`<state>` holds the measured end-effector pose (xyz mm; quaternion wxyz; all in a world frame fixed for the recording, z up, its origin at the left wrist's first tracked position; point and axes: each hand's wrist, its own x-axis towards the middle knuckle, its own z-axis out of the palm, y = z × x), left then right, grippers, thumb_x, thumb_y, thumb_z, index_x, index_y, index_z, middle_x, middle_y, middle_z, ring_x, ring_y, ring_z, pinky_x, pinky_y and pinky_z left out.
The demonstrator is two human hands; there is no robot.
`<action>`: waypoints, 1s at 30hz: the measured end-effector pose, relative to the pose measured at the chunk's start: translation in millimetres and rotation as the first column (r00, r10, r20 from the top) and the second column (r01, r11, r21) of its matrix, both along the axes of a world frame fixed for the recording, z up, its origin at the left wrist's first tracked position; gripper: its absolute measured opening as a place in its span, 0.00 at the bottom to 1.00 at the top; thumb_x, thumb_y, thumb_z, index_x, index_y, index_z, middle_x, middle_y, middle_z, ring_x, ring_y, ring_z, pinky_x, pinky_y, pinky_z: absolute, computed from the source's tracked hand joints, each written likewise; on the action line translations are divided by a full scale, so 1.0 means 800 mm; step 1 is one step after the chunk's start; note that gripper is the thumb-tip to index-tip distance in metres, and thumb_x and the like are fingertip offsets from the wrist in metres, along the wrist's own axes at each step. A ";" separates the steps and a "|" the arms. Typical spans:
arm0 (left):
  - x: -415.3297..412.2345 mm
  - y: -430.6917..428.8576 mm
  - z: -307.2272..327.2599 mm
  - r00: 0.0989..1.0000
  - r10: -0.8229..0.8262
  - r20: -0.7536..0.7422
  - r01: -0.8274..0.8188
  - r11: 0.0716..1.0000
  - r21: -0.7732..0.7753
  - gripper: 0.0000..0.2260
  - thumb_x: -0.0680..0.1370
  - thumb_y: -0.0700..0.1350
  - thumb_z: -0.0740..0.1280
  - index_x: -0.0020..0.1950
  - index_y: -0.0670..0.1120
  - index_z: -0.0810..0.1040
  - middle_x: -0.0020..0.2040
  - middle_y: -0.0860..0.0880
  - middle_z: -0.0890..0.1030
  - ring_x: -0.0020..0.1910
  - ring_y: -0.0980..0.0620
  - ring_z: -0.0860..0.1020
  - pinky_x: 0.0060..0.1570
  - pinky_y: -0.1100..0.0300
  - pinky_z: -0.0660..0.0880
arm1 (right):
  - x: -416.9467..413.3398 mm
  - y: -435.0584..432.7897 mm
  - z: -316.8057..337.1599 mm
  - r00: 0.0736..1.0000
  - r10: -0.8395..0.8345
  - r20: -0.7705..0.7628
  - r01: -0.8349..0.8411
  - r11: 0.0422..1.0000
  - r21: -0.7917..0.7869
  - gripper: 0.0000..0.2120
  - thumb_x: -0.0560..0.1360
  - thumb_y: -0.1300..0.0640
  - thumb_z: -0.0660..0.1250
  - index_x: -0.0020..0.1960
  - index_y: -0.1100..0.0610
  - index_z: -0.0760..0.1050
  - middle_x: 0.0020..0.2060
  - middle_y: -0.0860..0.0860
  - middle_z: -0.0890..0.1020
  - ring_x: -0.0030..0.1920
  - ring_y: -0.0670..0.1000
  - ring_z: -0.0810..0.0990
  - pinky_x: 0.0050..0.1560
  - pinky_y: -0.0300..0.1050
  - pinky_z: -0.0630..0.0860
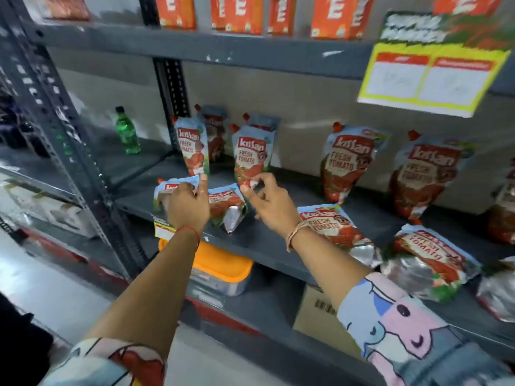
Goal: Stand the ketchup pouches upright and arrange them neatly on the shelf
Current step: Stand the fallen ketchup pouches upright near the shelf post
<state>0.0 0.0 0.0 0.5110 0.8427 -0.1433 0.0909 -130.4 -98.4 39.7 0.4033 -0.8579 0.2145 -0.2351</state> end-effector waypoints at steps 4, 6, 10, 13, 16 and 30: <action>0.078 0.021 -0.013 0.970 0.221 -0.104 -0.201 0.963 0.177 0.27 0.77 0.55 0.58 0.59 0.32 0.71 0.62 0.30 0.70 0.62 0.32 0.65 0.61 0.44 0.62 | 0.095 0.019 -0.020 0.985 0.104 -0.136 -0.069 0.967 0.244 0.16 0.75 0.50 0.63 0.44 0.65 0.71 0.40 0.64 0.79 0.42 0.63 0.79 0.45 0.58 0.76; 0.124 0.030 -0.017 0.944 0.215 -0.251 -0.157 0.960 0.233 0.27 0.77 0.56 0.57 0.63 0.34 0.69 0.67 0.32 0.66 0.66 0.33 0.63 0.65 0.45 0.60 | 0.139 0.031 -0.027 0.960 0.210 -0.185 -0.112 0.893 0.436 0.15 0.76 0.51 0.61 0.36 0.59 0.67 0.34 0.59 0.74 0.37 0.60 0.78 0.38 0.50 0.76; 0.190 0.048 -0.034 0.788 -0.121 -0.603 0.090 0.993 -0.082 0.18 0.77 0.51 0.60 0.53 0.37 0.76 0.47 0.37 0.84 0.47 0.46 0.82 0.48 0.59 0.79 | 0.202 0.043 -0.058 0.934 0.252 -0.254 -0.053 0.801 0.597 0.19 0.77 0.48 0.58 0.58 0.62 0.70 0.58 0.61 0.75 0.52 0.61 0.78 0.51 0.50 0.76; 0.203 0.059 -0.046 0.628 -0.326 -0.707 0.201 0.945 -0.258 0.10 0.76 0.44 0.63 0.35 0.43 0.73 0.18 0.52 0.77 0.17 0.59 0.74 0.19 0.71 0.70 | 0.240 0.049 -0.077 0.937 0.169 -0.306 0.052 0.797 0.601 0.19 0.77 0.46 0.58 0.57 0.61 0.71 0.54 0.59 0.75 0.53 0.60 0.77 0.56 0.54 0.76; 0.219 0.071 -0.047 0.573 -0.424 -0.701 0.365 0.898 -0.246 0.06 0.76 0.40 0.63 0.39 0.43 0.75 0.22 0.51 0.80 0.22 0.58 0.77 0.27 0.66 0.75 | 0.270 0.052 -0.076 0.943 0.150 -0.296 0.120 0.680 0.724 0.13 0.77 0.51 0.59 0.39 0.58 0.71 0.38 0.55 0.74 0.38 0.53 0.74 0.45 0.50 0.74; 0.254 0.046 -0.077 0.604 -0.684 -0.408 0.595 0.728 -0.340 0.34 0.63 0.34 0.68 0.65 0.45 0.58 0.64 0.45 0.68 0.64 0.49 0.68 0.60 0.52 0.70 | 0.276 0.055 -0.109 0.984 -0.173 -0.030 0.176 0.963 0.202 0.25 0.64 0.64 0.73 0.57 0.63 0.66 0.59 0.61 0.73 0.59 0.60 0.73 0.55 0.49 0.71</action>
